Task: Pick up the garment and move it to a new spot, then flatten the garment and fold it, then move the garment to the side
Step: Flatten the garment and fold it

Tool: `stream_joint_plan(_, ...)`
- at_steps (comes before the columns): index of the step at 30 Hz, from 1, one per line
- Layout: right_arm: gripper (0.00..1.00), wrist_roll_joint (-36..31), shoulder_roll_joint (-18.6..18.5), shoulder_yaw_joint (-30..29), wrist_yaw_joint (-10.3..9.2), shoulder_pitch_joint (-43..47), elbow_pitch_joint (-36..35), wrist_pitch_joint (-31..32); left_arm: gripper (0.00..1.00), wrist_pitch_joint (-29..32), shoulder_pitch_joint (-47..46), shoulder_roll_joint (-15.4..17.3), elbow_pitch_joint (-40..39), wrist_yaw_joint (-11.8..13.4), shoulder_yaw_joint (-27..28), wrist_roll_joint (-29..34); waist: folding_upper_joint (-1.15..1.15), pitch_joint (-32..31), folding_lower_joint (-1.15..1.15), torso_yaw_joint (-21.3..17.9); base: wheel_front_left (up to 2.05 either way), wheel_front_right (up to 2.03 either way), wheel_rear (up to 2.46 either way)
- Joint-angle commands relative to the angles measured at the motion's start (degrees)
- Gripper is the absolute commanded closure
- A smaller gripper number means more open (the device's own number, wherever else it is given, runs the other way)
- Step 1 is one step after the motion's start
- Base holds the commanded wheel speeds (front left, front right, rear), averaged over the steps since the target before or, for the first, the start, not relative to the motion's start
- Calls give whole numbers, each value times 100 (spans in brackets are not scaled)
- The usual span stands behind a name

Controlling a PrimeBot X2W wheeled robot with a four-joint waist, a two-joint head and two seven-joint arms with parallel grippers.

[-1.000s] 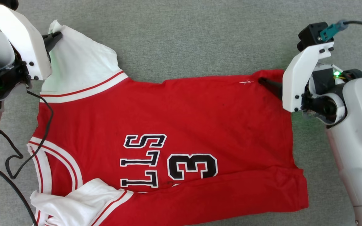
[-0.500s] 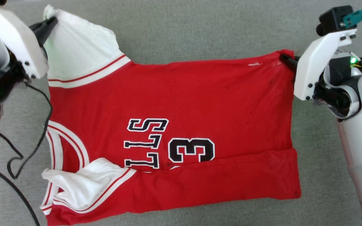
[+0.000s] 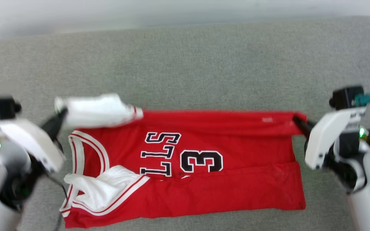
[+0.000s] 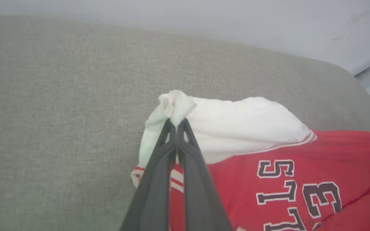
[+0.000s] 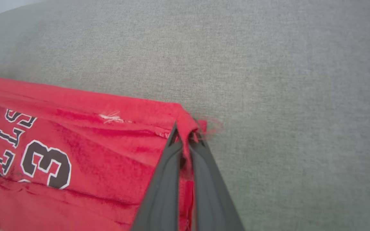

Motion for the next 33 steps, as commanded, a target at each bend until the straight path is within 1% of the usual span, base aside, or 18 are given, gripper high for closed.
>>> stream_joint_plan(1, 100, -41, 27, -21, -2, 233, -78, -88, 100, -115, 287, -52, -76, 75, 35, -56, 0, -89, 1, 38, 0, 0, 0)
stream_joint_plan(7, 100, 10, 176, -129, -2, 1072, -177, -353, 100, -308, 1490, -287, -290, 324, 1, -377, 0, -254, 1, 73, 0, 0, 0)
stream_joint_plan(9, 100, -103, 168, -110, -2, 1292, -139, -430, 100, -314, 1761, -329, -252, 374, -46, -423, 0, -306, 1, 74, 0, 0, 0)
stream_joint_plan(10, 84, -102, 206, -85, -2, 1379, -137, -478, 100, -321, 1867, -370, -239, 372, -79, -435, 0, -324, 1, 73, 0, 0, 0)
stream_joint_plan(11, 73, -90, 248, -63, -2, 1464, -119, -525, 100, -395, 1940, -460, -220, 365, -68, -491, 0, -342, 1, 73, 0, 0, 0)
stream_joint_plan(13, 55, -107, 289, -50, -2, 1640, -45, -584, 100, -438, 2124, -579, -131, 350, -148, -525, 0, -384, 1, 69, 0, 0, 0)
stream_joint_plan(14, 42, -123, 313, -71, -2, 1712, -14, -616, 100, -454, 2192, -656, -82, 343, -184, -550, 0, -415, 1, 70, 0, 0, 0)
stream_joint_plan(15, 34, -146, 338, -97, -2, 1788, 15, -650, 73, -518, 2235, -716, -36, 349, -184, -564, 0, -438, 1, 67, 0, 0, 0)
stream_joint_plan(16, 0, -131, 377, -104, -3, 1857, 38, -697, 44, -574, 2273, -767, 14, 346, -200, -547, 0, -469, 1, 64, 0, 0, 0)
stream_joint_plan(17, 0, -127, 391, -114, -3, 1931, 53, -752, 0, -626, 2316, -826, 53, 328, -225, -530, 0, -499, 1, 72, 0, 0, 0)
stream_joint_plan(19, 0, -140, 387, -128, -6, 1995, 47, -826, 0, -725, 2333, -871, 88, 318, -225, -505, 0, -528, 1, 83, 0, 0, 0)
stream_joint_plan(21, 0, -130, 400, -153, -3, 2108, -34, -1043, 0, -950, 2333, -915, 113, 313, -208, -391, 0, -592, 1, 111, 0, 0, 0)
stream_joint_plan(23, 0, -172, 388, -169, -2, 2199, -184, -1264, 0, -1262, 2285, -911, 77, 430, -162, -173, 0, -661, 1, 140, 0, 0, 0)
stream_joint_plan(27, 0, -139, 389, -296, -2, 2391, -637, -1599, 0, -1935, 2131, -940, -268, 653, -55, 275, 0, -779, 1, 189, 0, 0, 0)
stream_joint_plan(29, 0, -123, 376, -392, -2, 2437, -882, -1599, 0, -2171, 2108, -934, -472, 825, -1, 467, 0, -836, 1, 200, 0, 0, 0)
stream_joint_plan(31, 0, -244, 272, -542, -2, 2453, -1077, -1464, 0, -2393, 2046, -916, -720, 1023, 103, 743, 0, -883, 1, 202, 0, 0, 0)
stream_joint_plan(33, 0, -248, 255, -754, -2, 2394, -1221, -1314, 0, -2518, 2020, -920, -991, 1183, 207, 1043, 0, -913, 1, 207, 0, 0, 0)
